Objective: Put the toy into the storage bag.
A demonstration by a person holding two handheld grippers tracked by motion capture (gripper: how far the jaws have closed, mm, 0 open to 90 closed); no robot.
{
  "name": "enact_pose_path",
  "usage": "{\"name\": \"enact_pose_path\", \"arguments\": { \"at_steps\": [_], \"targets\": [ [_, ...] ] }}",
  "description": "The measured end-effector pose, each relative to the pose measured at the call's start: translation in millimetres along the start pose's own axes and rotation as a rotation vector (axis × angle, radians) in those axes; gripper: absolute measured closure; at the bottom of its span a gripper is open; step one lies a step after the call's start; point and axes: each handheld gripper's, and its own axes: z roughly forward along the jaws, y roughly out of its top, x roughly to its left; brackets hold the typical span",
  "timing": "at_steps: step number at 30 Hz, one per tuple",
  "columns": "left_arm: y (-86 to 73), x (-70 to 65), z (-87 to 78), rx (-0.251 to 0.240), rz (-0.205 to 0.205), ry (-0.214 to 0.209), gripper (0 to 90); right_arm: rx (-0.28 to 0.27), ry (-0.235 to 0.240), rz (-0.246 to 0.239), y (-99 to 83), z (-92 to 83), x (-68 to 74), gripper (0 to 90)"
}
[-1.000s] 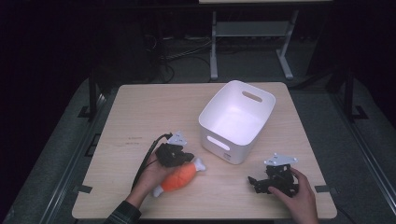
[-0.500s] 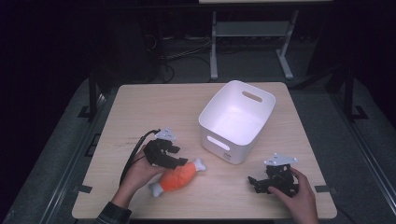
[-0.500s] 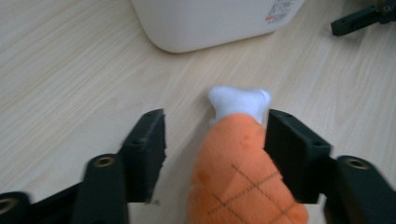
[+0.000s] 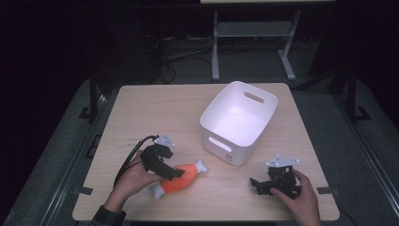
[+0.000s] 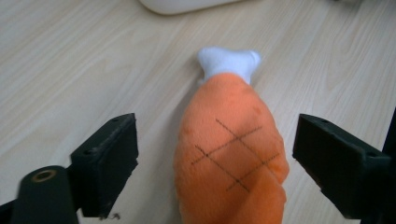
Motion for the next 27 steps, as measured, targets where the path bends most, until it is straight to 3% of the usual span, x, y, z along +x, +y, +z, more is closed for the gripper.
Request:
{"name": "enact_pose_path", "arguments": {
  "at_steps": [4, 14, 27],
  "targets": [
    [-4.7, -5.7, 0.4, 0.028, 0.008, 0.018, 12.6, 0.0, 0.0, 0.0, 0.0, 0.0, 0.0, 0.0],
    [-6.6, -9.5, 4.7, 0.061, 0.027, 0.007, 12.6, 0.0, 0.0, 0.0, 0.0, 0.0, 0.0, 0.0],
    [-3.6, -12.0, 27.5, 0.132, 0.06, 0.007, 12.6, 0.0, 0.0, 0.001, 0.0, 0.0, 0.0, 0.0]
  ]
}}
